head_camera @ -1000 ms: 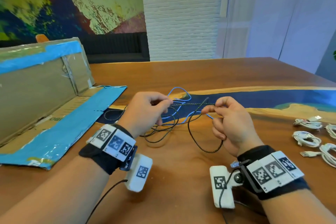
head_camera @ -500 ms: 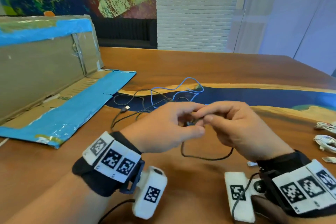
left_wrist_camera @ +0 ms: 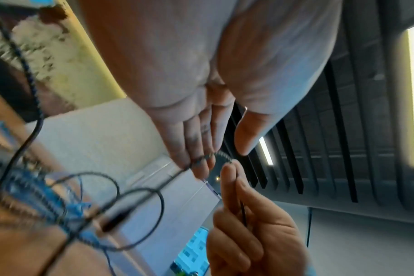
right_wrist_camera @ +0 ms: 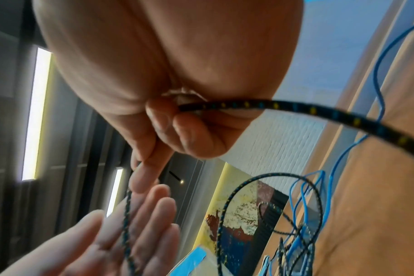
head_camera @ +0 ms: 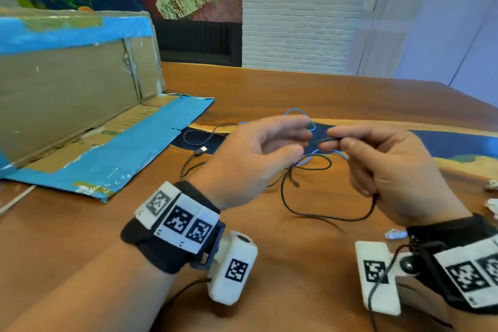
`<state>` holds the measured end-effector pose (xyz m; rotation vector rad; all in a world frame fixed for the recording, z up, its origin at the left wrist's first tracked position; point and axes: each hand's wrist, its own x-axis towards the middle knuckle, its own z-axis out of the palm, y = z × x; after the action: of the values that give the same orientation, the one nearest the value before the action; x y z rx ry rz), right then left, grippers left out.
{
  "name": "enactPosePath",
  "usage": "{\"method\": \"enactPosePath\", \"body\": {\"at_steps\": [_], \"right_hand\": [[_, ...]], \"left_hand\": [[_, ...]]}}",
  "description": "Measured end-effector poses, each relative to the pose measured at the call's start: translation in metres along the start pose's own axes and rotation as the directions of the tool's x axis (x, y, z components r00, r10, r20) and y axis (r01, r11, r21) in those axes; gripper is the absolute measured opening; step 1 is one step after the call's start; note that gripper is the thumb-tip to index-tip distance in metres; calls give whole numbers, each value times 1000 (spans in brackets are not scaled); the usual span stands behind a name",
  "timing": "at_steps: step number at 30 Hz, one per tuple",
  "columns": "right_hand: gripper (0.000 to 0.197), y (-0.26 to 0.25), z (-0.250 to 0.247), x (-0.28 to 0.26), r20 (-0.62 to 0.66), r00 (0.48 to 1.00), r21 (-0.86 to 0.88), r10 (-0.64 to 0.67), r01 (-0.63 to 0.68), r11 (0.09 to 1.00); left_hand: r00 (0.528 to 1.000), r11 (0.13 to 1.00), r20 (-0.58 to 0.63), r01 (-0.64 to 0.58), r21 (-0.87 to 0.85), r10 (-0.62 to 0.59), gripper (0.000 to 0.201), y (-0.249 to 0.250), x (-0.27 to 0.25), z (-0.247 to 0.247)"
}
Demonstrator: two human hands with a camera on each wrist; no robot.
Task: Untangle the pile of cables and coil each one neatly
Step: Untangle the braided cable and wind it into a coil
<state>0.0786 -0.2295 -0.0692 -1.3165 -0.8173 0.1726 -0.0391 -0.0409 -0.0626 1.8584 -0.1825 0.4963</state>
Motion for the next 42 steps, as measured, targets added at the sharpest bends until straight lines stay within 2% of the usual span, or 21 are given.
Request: {"method": "enactPosePath", "body": {"at_steps": [2,3,6,9,12,14,16,18,20,21,25,27,29,31,34,37,42], "right_hand": [[29,0,6,-4,74,997,18,10,-11,1000],[28,0,8,-5,80,997,21,13,-14,1000],[24,2,6,-2,-28,999,13,19,-18,1000],[25,6,0,2,-167,985,12,37,-36,999],[25,8,-1,3,-188,981,-27,53,-59,998],[26,8,3,2,-105,992,-101,76,-86,991],[29,6,9,-3,65,988,-176,140,-127,976],[30,6,14,-9,281,929,-269,239,-163,949],[30,3,18,-12,436,845,-341,308,-162,926],[28,-1,21,-13,463,827,-353,320,-160,922],[26,-14,31,-20,533,790,-389,303,-89,917],[21,-12,29,-20,548,785,-388,289,-67,919],[17,-11,26,-19,529,808,-352,261,-71,933],[16,-12,23,-17,465,863,-293,196,-59,954],[17,-11,14,-10,273,954,-249,124,-54,967],[15,-6,10,-8,134,984,-276,116,-76,958],[14,-4,13,-6,77,994,-200,74,-58,978]], "left_hand": [[988,987,116,118,-113,-105,36,-1,-2,12],[981,981,130,158,-113,-143,33,-3,-3,17],[955,952,118,285,-115,-272,26,-3,-1,19],[943,918,89,334,-212,-322,24,-2,0,9],[944,853,53,317,-414,-325,35,-2,3,-3],[958,738,39,245,-628,-285,36,1,4,-8],[973,627,-14,138,-767,-231,32,6,6,-10],[975,585,-101,34,-811,-197,31,7,9,-9],[963,611,-190,-36,-791,-190,31,4,9,-7],[957,632,-217,-49,-774,-191,31,4,9,-6],[945,821,-276,-14,-571,-176,29,-3,8,0],[955,896,-239,53,-440,-174,27,-7,6,4],[974,949,-144,129,-289,-176,26,-9,4,7],[982,975,-3,188,-115,-190,25,-7,0,9],[949,968,191,250,29,-251,29,-4,-4,10],[911,938,260,343,-55,-318,38,-4,-5,8],[909,851,302,388,-353,-289,33,-2,-8,3]]}}
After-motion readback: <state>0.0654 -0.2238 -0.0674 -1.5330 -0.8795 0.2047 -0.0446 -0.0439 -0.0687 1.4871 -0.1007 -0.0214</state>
